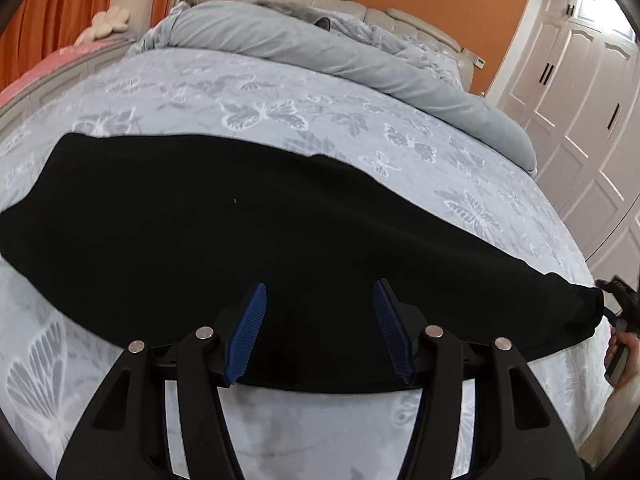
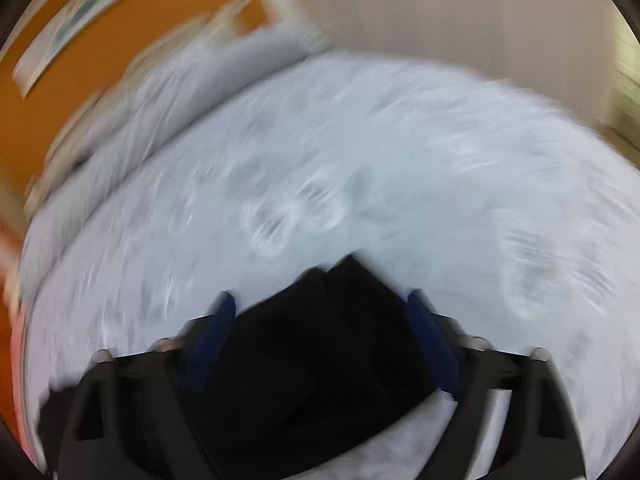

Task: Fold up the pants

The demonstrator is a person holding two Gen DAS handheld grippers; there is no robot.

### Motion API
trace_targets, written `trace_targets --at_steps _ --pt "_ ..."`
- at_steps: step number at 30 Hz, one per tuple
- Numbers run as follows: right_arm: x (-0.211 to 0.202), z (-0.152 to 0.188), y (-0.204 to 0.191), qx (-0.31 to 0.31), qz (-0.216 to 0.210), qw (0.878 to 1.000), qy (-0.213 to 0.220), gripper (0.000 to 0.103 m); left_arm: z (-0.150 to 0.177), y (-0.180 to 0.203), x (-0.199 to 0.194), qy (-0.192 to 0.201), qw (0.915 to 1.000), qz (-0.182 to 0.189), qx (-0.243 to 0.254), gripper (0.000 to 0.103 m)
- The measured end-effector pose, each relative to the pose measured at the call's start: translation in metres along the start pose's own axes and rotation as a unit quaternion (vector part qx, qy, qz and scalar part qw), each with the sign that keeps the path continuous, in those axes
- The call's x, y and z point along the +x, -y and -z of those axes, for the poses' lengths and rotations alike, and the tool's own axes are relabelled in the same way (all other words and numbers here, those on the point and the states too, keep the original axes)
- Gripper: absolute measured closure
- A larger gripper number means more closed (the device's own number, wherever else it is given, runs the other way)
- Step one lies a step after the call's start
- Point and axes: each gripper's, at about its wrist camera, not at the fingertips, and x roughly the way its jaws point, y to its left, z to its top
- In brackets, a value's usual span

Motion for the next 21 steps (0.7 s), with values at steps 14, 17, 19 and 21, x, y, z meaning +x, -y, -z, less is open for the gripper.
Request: trace_targets --at_steps 14,17,19,21 --pt "-0.024 0.028 0.074 -0.153 0.095 0.984 -0.015 0.065 0.012 -0.002 0.004 -0.008 0.9999 0.006 0.002 0.048" --pt "-0.06 0.029 0.082 -0.105 0.034 0.993 0.029 0.047 0.013 -0.001 0.003 -0.005 1.0 0.005 0.004 0.047" --pt "-0.067 0.017 0.07 -0.101 0.012 0.994 0.029 0.044 0.013 -0.001 0.004 -0.007 1.0 0.006 0.003 0.046" --pt "-0.068 0.008 0.059 -0.095 -0.012 0.995 0.011 0.04 0.014 -0.001 0.005 -0.009 0.9999 0.008 0.003 0.044"
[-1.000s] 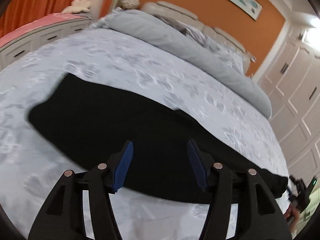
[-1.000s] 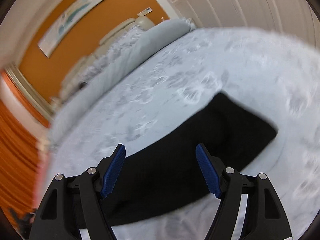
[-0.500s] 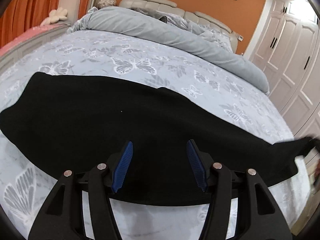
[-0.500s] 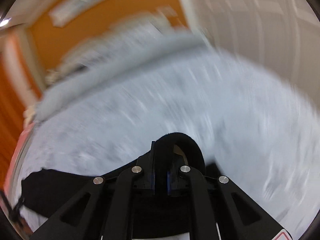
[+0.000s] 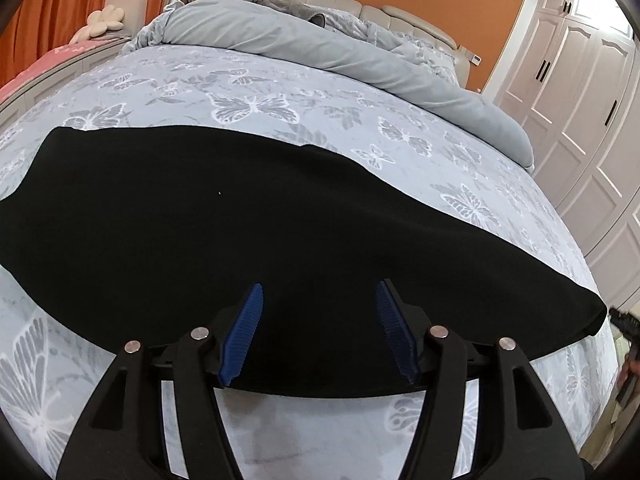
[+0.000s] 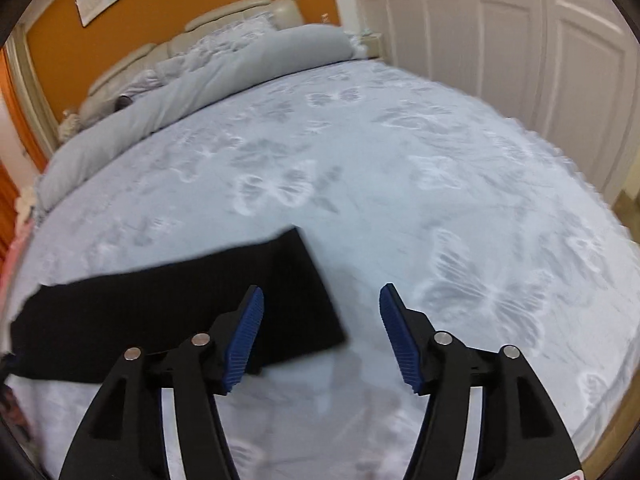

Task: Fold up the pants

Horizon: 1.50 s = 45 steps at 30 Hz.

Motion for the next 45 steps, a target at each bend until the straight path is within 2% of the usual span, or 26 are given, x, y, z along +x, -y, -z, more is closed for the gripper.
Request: trace_targets --at_steps 3,6,7,8,9,10,11,12,13,15,17,19,20,21,22,24,25,27,29,32,34,35,36,37,42,45 --pt "0.026 -0.02 -0.008 0.026 -0.027 0.998 -0.044 0.032 0.0 0.001 0.0 0.001 1.0 -0.001 0.002 0.044" --pt "0.061 -0.026 -0.011 0.07 -0.072 0.99 -0.1 0.038 -0.001 0.001 0.001 0.003 1.0 0.001 0.003 0.044" --pt "0.074 -0.028 -0.017 0.069 -0.085 0.987 -0.12 0.075 -0.002 0.001 0.002 0.004 1.0 0.002 0.003 0.044" --pt "0.083 -0.031 -0.028 0.056 -0.09 0.985 -0.136 0.095 -0.002 0.001 0.003 0.004 1.0 0.002 0.004 0.044" --pt "0.08 -0.037 -0.039 0.035 -0.081 0.988 -0.126 0.095 -0.002 0.001 0.003 0.004 1.0 0.001 0.003 0.044" --pt "0.063 -0.045 -0.06 -0.015 -0.07 0.994 -0.087 0.095 -0.002 0.0 0.003 0.004 1.0 0.001 0.002 0.044" --pt "0.035 -0.052 -0.083 -0.072 -0.085 0.993 -0.027 0.096 -0.003 -0.001 0.003 0.004 1.0 0.001 0.002 0.044" --pt "0.013 -0.053 -0.097 -0.111 -0.092 0.989 0.017 0.096 -0.003 -0.002 0.004 0.003 1.0 0.0 0.0 0.044" --pt "-0.015 -0.05 -0.114 -0.176 -0.065 0.98 0.066 0.095 -0.004 -0.003 0.004 0.003 1.0 0.002 -0.002 0.044" --pt "-0.03 -0.036 -0.12 -0.248 -0.003 0.965 0.091 0.089 -0.006 -0.003 0.005 0.001 1.0 0.007 -0.005 0.044" --pt "-0.01 -0.019 -0.093 -0.265 0.06 0.961 0.049 0.078 -0.007 -0.003 0.005 0.001 0.9999 0.013 -0.006 0.044" --pt "0.028 0.004 -0.042 -0.236 0.13 0.962 -0.044 0.078 -0.006 -0.001 0.005 0.001 0.9999 0.014 -0.002 0.044" --pt "0.035 0.011 -0.026 -0.218 0.141 0.963 -0.067 0.077 -0.006 0.0 0.005 0.001 0.9999 0.013 0.0 0.044" --pt "0.034 0.02 -0.008 -0.19 0.137 0.969 -0.079 0.078 -0.005 0.001 0.005 0.0 0.9999 0.013 0.002 0.044" --pt "0.023 0.025 0.002 -0.163 0.116 0.978 -0.066 0.077 -0.003 0.001 0.005 0.001 0.9999 0.013 0.004 0.044" --pt "0.003 0.024 0.009 -0.12 0.063 0.99 -0.037 0.068 -0.001 0.003 0.005 0.0 0.9999 0.013 0.007 0.044" --pt "-0.002 0.019 0.008 -0.103 0.043 0.993 -0.03 0.055 0.0 0.005 0.006 -0.001 0.9999 0.013 0.009 0.044" --pt "-0.002 0.006 -0.002 -0.069 -0.001 0.997 -0.026 0.051 0.001 0.007 0.008 -0.004 0.9998 0.012 0.013 0.044" --pt "0.022 -0.007 -0.023 -0.048 -0.027 0.997 -0.053 0.051 0.003 0.01 0.011 -0.007 0.9997 0.013 0.018 0.044" --pt "0.066 -0.006 -0.041 -0.052 -0.006 0.993 -0.107 0.051 0.004 0.013 0.012 -0.004 0.9996 0.005 0.029 0.044" --pt "0.084 0.004 -0.054 -0.061 0.019 0.991 -0.118 0.051 0.002 0.013 0.011 -0.001 0.9995 0.003 0.033 0.044" --pt "0.083 0.007 -0.06 -0.069 0.029 0.992 -0.099 0.058 0.0 0.011 0.01 -0.001 0.9995 0.005 0.031 0.044" --pt "0.084 0.006 -0.063 -0.071 0.027 0.993 -0.091 0.071 -0.002 0.01 0.009 0.0 0.9996 0.008 0.028 0.044" --pt "0.082 0.005 -0.066 -0.067 0.019 0.994 -0.09 0.094 -0.004 0.008 0.008 0.003 0.9996 0.009 0.025 0.044" --pt "0.025 -0.019 -0.082 -0.097 0.044 0.994 -0.015 0.095 -0.011 -0.006 0.001 0.006 1.0 0.006 0.001 0.044" --pt "0.027 -0.016 -0.058 -0.087 0.075 0.993 -0.026 0.095 -0.012 -0.009 -0.003 0.007 1.0 0.001 -0.005 0.044"
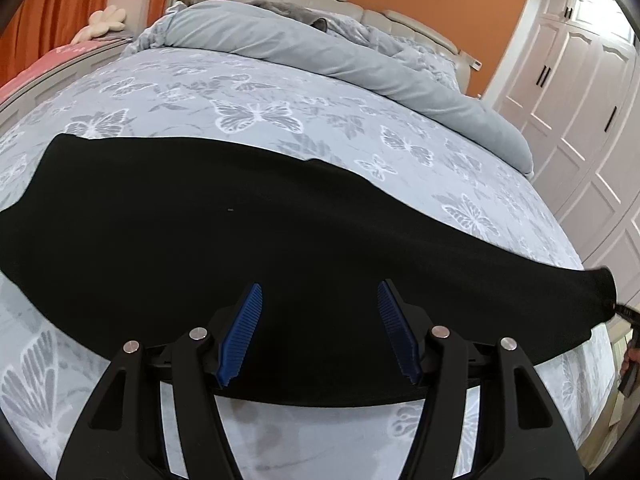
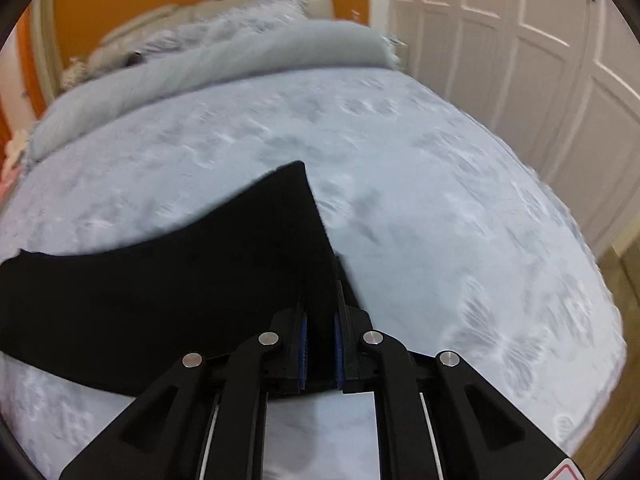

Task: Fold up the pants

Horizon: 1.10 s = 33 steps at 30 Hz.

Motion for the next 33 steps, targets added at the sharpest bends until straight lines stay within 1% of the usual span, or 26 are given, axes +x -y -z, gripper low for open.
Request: trace_targets --at_steps 1,2,3,4,5,6,7,8,9,10,11,12,13,14,15,16,17,19,20,23,24,26,27,29,31,33 --pt "0.019 0.009 0.007 0.008 0.006 0.999 -0.032 0.094 0.0 -0.001 0.0 -0.003 1.0 -0.001 -0.001 0.04" --pt "0.04 0.019 0.011 0.011 0.012 0.998 -0.066 0.09 0.001 -0.001 0.001 -0.007 1.0 -0.002 -0.003 0.036" --pt "0.052 0.027 0.011 0.009 0.016 0.997 -0.08 0.089 0.001 -0.002 0.002 -0.009 0.9999 -0.002 -0.004 0.033" --pt "0.05 0.029 0.009 0.007 0.022 0.998 -0.062 0.086 0.003 -0.001 0.004 -0.015 0.9999 -0.006 -0.003 0.033" --pt "0.041 0.026 0.004 0.01 0.032 0.999 -0.042 0.074 0.003 -0.001 0.005 -0.019 0.9998 -0.01 -0.002 0.033" --pt "0.033 0.024 0.002 0.019 0.038 0.998 -0.035 0.068 0.005 -0.001 0.007 -0.025 0.9995 -0.018 0.002 0.033" --pt "0.02 0.019 -0.003 0.028 0.052 0.998 -0.016 0.065 0.005 -0.002 0.008 -0.03 0.9992 -0.028 0.003 0.033" --pt "0.01 0.016 -0.009 0.027 0.06 0.998 0.001 0.065 0.006 -0.003 0.009 -0.034 0.9986 -0.04 0.002 0.033" --pt "-0.008 0.012 -0.026 0.018 0.062 0.997 0.031 0.064 0.006 -0.006 0.011 -0.041 0.998 -0.048 -0.002 0.033" --pt "-0.024 0.008 -0.045 0.009 0.043 0.998 0.053 0.062 0.007 -0.01 0.012 -0.049 0.9974 -0.052 -0.01 0.033" --pt "-0.033 0.006 -0.061 -0.001 0.014 0.998 0.06 0.062 0.007 -0.015 0.013 -0.058 0.9966 -0.053 -0.023 0.033" --pt "-0.041 -0.001 -0.1 -0.026 -0.052 0.997 0.056 0.062 0.006 -0.021 0.013 -0.066 0.9957 -0.054 -0.035 0.033" --pt "-0.043 -0.005 -0.131 -0.048 -0.095 0.993 0.046 0.062 0.006 -0.029 0.013 -0.072 0.9942 -0.062 -0.051 0.033" --pt "-0.044 -0.006 -0.158 -0.068 -0.125 0.989 0.036 0.062 0.006 -0.035 0.011 -0.071 0.9931 -0.07 -0.062 0.033" --pt "-0.04 -0.009 -0.201 -0.099 -0.164 0.981 0.019 0.062 0.006 -0.041 0.007 -0.068 0.9916 -0.084 -0.071 0.033" --pt "-0.036 -0.01 -0.24 -0.126 -0.194 0.973 0.005 0.062 0.005 -0.046 0.003 -0.063 0.9903 -0.098 -0.076 0.033" --pt "-0.029 -0.011 -0.289 -0.154 -0.228 0.961 -0.009 0.063 0.004 -0.052 -0.003 -0.055 0.9884 -0.117 -0.079 0.033" --pt "-0.019 -0.01 -0.354 -0.183 -0.261 0.947 -0.027 0.063 0.001 -0.068 -0.015 -0.038 0.9829 -0.153 -0.094 0.033" --pt "-0.01 -0.012 -0.396 -0.202 -0.272 0.94 -0.036 0.065 -0.001 -0.076 -0.02 -0.033 0.9805 -0.163 -0.105 0.033" --pt "0.009 -0.02 -0.475 -0.224 -0.281 0.932 -0.044 0.066 -0.01 -0.117 -0.04 -0.01 0.9708 -0.173 -0.166 0.032" --pt "0.015 -0.022 -0.489 -0.225 -0.284 0.931 -0.05 0.066 -0.013 -0.131 -0.046 -0.004 0.9672 -0.176 -0.183 0.032" --pt "0.029 -0.027 -0.525 -0.235 -0.283 0.928 -0.061 0.066 -0.017 -0.163 -0.055 0.002 0.9556 -0.188 -0.227 0.032" --pt "0.029 -0.026 -0.535 -0.242 -0.275 0.928 -0.062 0.066 -0.016 -0.182 -0.057 -0.002 0.9479 -0.193 -0.254 0.032" --pt "0.044 -0.029 -0.556 -0.253 -0.253 0.931 -0.066 0.066 -0.014 -0.204 -0.053 -0.014 0.9387 -0.189 -0.288 0.032" --pt "0.058 -0.026 -0.569 -0.26 -0.245 0.93 -0.085 0.066 -0.01 -0.218 -0.047 -0.034 0.9325 -0.18 -0.311 0.032" --pt "0.071 -0.022 -0.579 -0.269 -0.24 0.928 -0.098 0.066 -0.007 -0.227 -0.041 -0.053 0.93 -0.175 -0.319 0.033"
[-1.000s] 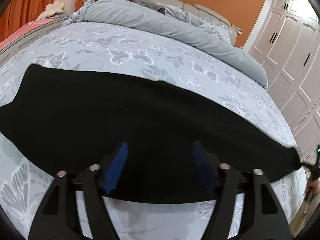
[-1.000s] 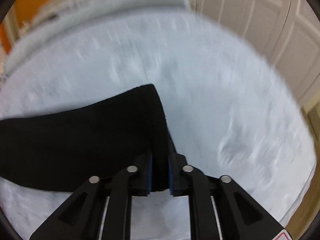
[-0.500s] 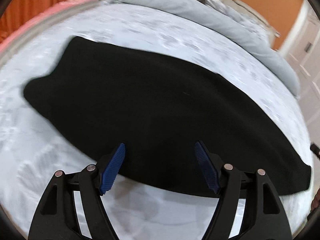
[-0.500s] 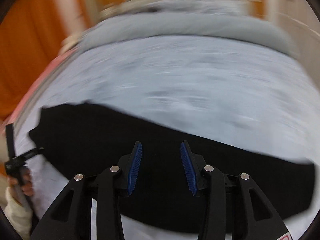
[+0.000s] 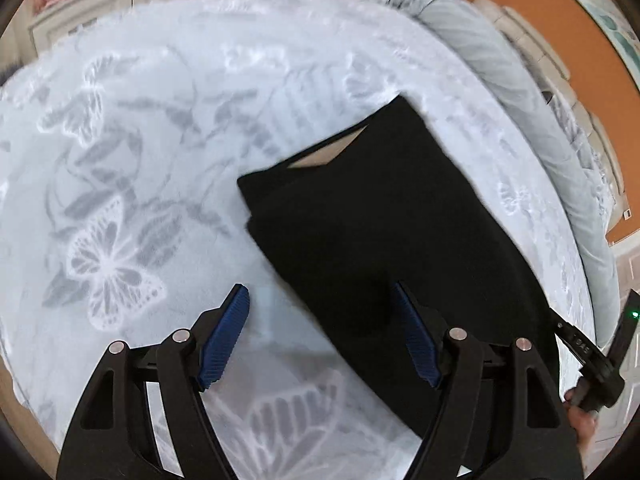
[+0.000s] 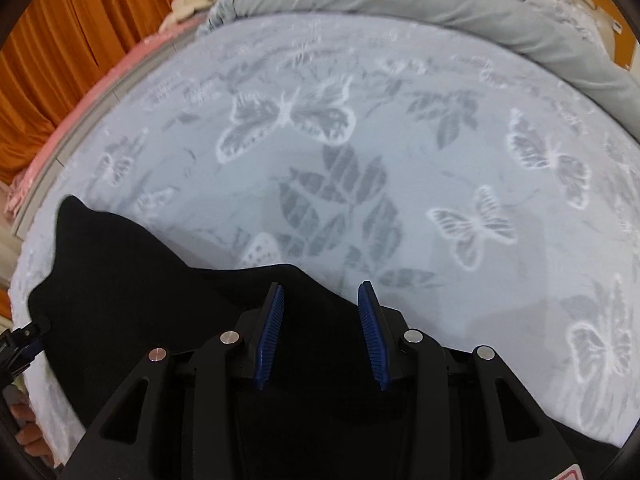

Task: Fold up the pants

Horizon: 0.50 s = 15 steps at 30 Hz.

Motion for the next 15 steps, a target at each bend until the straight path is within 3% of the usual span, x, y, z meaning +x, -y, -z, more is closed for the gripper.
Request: trace_targets --at_steps 2,4,6,9,12,15 --pt "0.006 0.001 -0.007 -0.024 -0.004 1.0 0.003 0.093 -0.001 0.0 0.003 -0.003 0.9999 -0.006 0.01 0.049" --pt "0.009 -0.007 -0.017 -0.045 0.019 0.999 0.016 0.098 -0.002 0.009 0.0 -0.002 0.9996 0.01 0.025 0.068" --pt "0.007 -0.019 -0.021 -0.047 0.034 0.998 0.035 0.101 -0.001 0.014 -0.001 0.003 0.9996 0.004 0.029 0.068" --pt "0.004 -0.044 -0.003 -0.001 0.051 0.996 0.079 0.103 -0.004 0.016 0.004 0.001 0.9997 0.001 0.026 0.065" --pt "0.008 -0.053 0.018 0.033 0.056 0.995 0.077 0.103 -0.006 0.013 0.006 0.001 0.9999 0.001 0.017 0.057" --pt "-0.006 -0.039 0.023 0.039 0.003 0.997 0.06 0.09 -0.005 0.011 -0.003 0.016 0.9998 -0.006 0.009 0.04"
